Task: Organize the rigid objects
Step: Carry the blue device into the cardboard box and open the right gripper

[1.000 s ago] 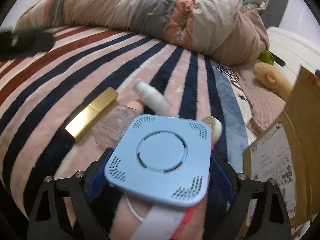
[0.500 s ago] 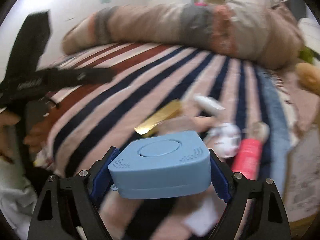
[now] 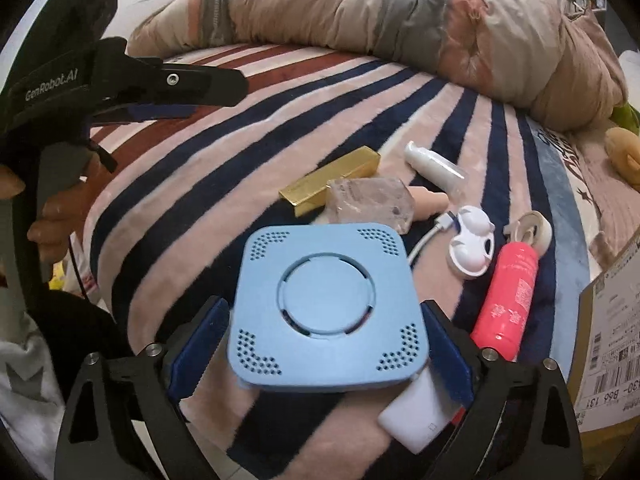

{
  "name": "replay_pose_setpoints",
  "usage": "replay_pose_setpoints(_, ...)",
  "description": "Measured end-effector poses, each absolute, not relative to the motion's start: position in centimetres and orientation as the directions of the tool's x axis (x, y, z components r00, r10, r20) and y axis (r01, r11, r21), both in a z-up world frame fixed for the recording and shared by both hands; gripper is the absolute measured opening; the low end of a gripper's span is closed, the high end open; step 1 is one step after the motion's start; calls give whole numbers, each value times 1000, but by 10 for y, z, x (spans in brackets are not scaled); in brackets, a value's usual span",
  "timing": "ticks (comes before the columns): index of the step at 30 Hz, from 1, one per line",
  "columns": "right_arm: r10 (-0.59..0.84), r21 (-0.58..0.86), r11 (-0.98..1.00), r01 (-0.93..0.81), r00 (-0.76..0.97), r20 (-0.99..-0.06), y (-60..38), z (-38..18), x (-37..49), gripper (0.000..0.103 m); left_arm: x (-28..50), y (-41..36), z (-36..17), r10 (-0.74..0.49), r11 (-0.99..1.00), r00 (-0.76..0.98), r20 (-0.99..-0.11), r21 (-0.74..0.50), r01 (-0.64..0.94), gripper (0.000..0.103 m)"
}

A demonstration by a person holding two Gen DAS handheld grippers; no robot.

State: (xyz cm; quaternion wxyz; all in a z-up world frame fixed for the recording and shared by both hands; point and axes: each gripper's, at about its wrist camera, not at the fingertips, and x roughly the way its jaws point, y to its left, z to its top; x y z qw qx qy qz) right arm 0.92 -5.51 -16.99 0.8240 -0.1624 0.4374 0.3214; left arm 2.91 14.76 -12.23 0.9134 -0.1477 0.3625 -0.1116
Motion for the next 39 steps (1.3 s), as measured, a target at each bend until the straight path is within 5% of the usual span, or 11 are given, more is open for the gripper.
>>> replay_pose_setpoints(4, 403, 36, 746, -665, 408, -819, -56, -169, 18, 92, 30, 142, -122, -339, 926, 698, -630, -355, 129, 102)
replay_pose_setpoints(5, 398, 18, 743, -669, 420, -816, -56, -167, 18, 80, 30, 142, -122, -351, 922, 695, -627, -362, 139, 102)
replay_pose_setpoints(6, 393, 1, 734, -679, 424, -816, -54, -166, 19, 78, 31, 141, -122, -363, 918, 691, -625, -367, 151, 102)
replay_pose_setpoints(12, 424, -33, 697, -717, 449, -787, -51, -154, 11, 78, 32, 135, -120, -412, 900, 674, -613, -392, 193, 102)
replay_pose_setpoints(17, 521, -36, 668, -743, 502, -691, -58, -111, -3, 78, 27, 126, -95, -549, 819, 648, -527, -492, 294, 102)
replay_pose_setpoints(26, 636, -17, 704, -710, 639, -433, -108, -23, -20, 78, 12, 59, 10, -696, 717, 560, -449, -456, 527, 101)
replay_pose_setpoints(32, 631, 53, 758, -650, 711, -310, -171, 7, -20, 78, 31, -1, 44, -754, 656, 479, -450, -470, 590, 85)
replay_pose_setpoints(34, 615, 71, 778, -625, 732, -292, -191, 10, -22, 78, 40, -26, 48, -758, 648, 447, -475, -471, 599, 68)
replay_pose_setpoints(39, 547, 107, 835, -540, 791, -275, -247, 10, -19, 78, 54, -93, 49, -765, 616, 363, -532, -441, 653, 43)
